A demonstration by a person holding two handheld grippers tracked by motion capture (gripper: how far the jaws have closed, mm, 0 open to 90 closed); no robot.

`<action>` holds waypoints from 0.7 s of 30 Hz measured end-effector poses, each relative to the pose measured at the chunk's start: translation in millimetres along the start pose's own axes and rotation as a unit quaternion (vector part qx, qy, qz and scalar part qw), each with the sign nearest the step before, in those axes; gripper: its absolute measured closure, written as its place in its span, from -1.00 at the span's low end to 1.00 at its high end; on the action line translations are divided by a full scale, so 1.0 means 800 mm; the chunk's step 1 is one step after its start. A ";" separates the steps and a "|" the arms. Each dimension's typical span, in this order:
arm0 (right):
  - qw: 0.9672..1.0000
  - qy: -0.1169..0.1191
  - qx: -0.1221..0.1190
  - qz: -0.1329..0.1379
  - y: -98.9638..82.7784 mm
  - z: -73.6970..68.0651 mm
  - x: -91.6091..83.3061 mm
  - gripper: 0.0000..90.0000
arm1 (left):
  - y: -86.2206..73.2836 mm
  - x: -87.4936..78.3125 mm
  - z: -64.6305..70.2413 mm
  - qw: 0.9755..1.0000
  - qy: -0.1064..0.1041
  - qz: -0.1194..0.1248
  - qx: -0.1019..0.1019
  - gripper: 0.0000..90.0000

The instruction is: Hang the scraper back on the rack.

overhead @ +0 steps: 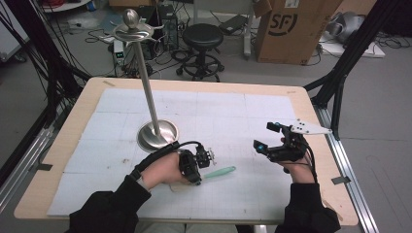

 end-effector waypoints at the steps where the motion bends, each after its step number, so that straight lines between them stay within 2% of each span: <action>1: 1.000 -0.001 0.001 0.003 0.001 0.001 -0.001 -0.99 | -0.001 -0.004 0.000 1.000 0.003 0.002 0.005 0.79; 3: 1.000 -0.003 0.003 0.004 0.001 0.003 -0.002 -0.99 | -0.003 -0.011 0.002 1.000 0.007 0.014 0.006 0.79; 8: 1.000 -0.004 0.002 0.000 -0.001 0.004 -0.001 -0.99 | -0.017 -0.030 -0.003 0.998 0.018 0.053 -0.012 0.79; 9: 1.000 -0.004 0.002 -0.001 -0.002 0.004 -0.001 -0.99 | -0.020 -0.035 -0.006 0.997 0.032 0.065 -0.014 0.78; 10: 1.000 -0.004 0.003 -0.001 -0.002 0.004 0.000 -0.99 | -0.024 -0.040 -0.009 0.996 0.043 0.071 -0.025 0.79; 12: 1.000 -0.004 0.001 -0.002 -0.002 0.004 0.000 -0.99 | -0.032 -0.048 -0.013 0.993 0.058 0.092 -0.039 0.79; 16: 1.000 -0.006 0.002 -0.001 -0.002 0.005 0.000 -0.99 | -0.047 -0.060 -0.016 0.988 0.063 0.126 -0.057 0.78; 18: 1.000 -0.007 0.004 0.000 -0.002 0.006 0.000 -0.99 | -0.055 -0.066 -0.019 0.985 0.073 0.140 -0.064 0.78; 19: 1.000 -0.008 0.005 0.001 -0.002 0.007 0.000 -0.99 | -0.059 -0.070 -0.021 0.982 0.086 0.154 -0.068 0.78; 21: 1.000 -0.009 0.006 0.000 -0.002 0.008 -0.001 -0.99 | -0.066 -0.078 -0.025 0.975 0.095 0.180 -0.087 0.78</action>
Point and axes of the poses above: each handheld gripper's, and its own axes: x roughly forward along the jaws, y roughly out of its top, z roughly to its right, the point moved 7 cm from there along x, roughly forward along the jaws, and after that the axes turned 11 degrees about x, right-handed, at the moved point
